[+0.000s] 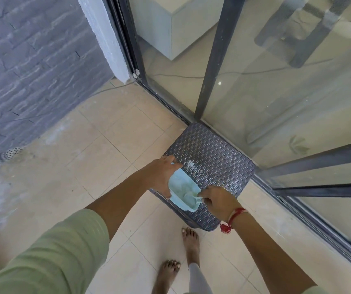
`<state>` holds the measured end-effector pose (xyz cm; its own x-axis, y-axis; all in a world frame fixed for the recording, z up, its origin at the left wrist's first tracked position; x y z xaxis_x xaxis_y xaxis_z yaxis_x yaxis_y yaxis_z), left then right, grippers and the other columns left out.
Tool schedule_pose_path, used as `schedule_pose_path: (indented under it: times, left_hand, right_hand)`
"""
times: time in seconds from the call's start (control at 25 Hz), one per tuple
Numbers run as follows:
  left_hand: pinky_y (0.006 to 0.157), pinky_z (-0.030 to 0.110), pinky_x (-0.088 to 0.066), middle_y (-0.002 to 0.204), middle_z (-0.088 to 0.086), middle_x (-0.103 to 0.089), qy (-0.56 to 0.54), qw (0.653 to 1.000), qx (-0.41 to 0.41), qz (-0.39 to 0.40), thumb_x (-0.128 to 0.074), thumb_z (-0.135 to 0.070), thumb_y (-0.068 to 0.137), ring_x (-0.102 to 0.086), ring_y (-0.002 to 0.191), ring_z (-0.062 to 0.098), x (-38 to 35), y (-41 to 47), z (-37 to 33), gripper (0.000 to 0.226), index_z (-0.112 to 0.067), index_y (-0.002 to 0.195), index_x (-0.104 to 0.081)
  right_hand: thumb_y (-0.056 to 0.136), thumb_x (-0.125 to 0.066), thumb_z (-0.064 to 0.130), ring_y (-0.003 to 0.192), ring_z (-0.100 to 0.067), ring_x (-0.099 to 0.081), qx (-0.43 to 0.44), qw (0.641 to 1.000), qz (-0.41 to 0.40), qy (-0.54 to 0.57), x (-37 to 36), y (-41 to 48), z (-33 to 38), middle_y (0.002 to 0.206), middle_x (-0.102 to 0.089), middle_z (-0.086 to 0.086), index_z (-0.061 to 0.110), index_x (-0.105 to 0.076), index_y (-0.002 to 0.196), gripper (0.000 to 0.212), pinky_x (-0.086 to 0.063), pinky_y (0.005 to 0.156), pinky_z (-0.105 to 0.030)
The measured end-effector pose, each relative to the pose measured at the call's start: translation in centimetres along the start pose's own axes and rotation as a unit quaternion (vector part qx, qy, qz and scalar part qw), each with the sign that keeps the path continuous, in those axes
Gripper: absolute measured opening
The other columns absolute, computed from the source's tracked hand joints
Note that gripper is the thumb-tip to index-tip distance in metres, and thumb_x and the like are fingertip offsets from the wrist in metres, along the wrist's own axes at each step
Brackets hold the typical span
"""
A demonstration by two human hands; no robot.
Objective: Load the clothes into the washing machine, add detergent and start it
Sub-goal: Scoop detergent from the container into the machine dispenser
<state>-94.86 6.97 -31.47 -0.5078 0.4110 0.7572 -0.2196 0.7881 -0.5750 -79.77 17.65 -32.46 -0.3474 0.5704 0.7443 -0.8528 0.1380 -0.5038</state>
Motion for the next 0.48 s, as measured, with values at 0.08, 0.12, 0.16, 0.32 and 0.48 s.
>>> schedule_pose_path:
  times: [0.08, 0.12, 0.16, 0.32, 0.48]
  left_hand:
    - [0.096, 0.035, -0.043, 0.137, 0.007, -0.033, -0.001, 1.0, -0.01, -0.011, -0.086, -0.042, 0.055, -0.042, 0.12, 0.023, -0.2, -0.1, 0.1, 0.104, -0.02, 0.141, -0.032]
    - [0.096, 0.034, -0.043, 0.137, 0.006, -0.034, -0.006, 1.0, -0.013, -0.021, -0.086, -0.041, 0.055, -0.042, 0.12, 0.023, -0.4, -0.3, 0.2, 0.105, -0.02, 0.141, -0.031]
    - [0.095, 0.034, -0.043, 0.137, 0.006, -0.034, -0.013, 0.999, -0.015, -0.032, -0.086, -0.041, 0.054, -0.042, 0.12, 0.022, -0.5, -0.4, 0.3, 0.105, -0.02, 0.141, -0.031]
    - [0.096, 0.035, -0.043, 0.139, 0.006, -0.035, -0.012, 0.994, -0.018, -0.103, -0.087, -0.044, 0.052, -0.044, 0.119, 0.023, -1.5, -0.5, 1.2, 0.104, -0.021, 0.139, -0.034]
    - [0.106, 0.041, -0.033, 0.138, 0.007, -0.035, 0.043, 0.988, 0.004, -0.146, -0.086, -0.046, 0.051, -0.041, 0.124, 0.025, -3.8, 0.0, 2.1, 0.104, -0.022, 0.137, -0.033]
  right_hand:
    - [0.091, -0.05, 0.011, 0.089, -0.024, -0.06, -0.036, 0.995, 0.031, 0.089, -0.5, 0.4, -0.3, 0.098, -0.065, -0.008, 0.012, -0.068, 0.106, 0.023, -0.048, 0.076, -0.031]
    - [0.091, -0.052, 0.011, 0.084, -0.023, -0.059, -0.057, 0.987, 0.044, 0.146, -0.8, 0.6, -0.6, 0.092, -0.065, -0.008, 0.01, -0.069, 0.102, 0.02, -0.046, 0.071, -0.028]
    - [0.091, -0.054, 0.01, 0.081, -0.022, -0.057, -0.073, 0.976, 0.05, 0.199, -1.1, 0.6, -0.8, 0.087, -0.062, -0.007, 0.008, -0.069, 0.1, 0.018, -0.044, 0.067, -0.026]
    - [0.091, -0.056, 0.007, 0.066, -0.013, -0.047, -0.187, 0.891, 0.014, 0.413, -2.1, -0.6, -2.2, 0.072, -0.057, -0.002, 0.006, -0.069, 0.098, 0.015, -0.038, 0.051, -0.016]
    - [0.09, -0.058, 0.009, 0.062, -0.01, -0.047, -0.228, 0.815, -0.056, 0.53, -3.3, -2.7, -2.7, 0.072, -0.06, 0.002, 0.02, -0.067, 0.088, 0.015, -0.039, 0.051, -0.016]
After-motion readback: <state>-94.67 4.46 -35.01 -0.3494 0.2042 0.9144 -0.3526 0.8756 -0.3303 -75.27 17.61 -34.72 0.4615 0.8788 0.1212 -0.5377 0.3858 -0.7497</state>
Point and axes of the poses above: each hand's wrist, its own y-axis towards the middle knuckle, its own x-axis out of the back of the hand, z = x × y, the point moved 5 cm from there along y, towards the middle knuckle
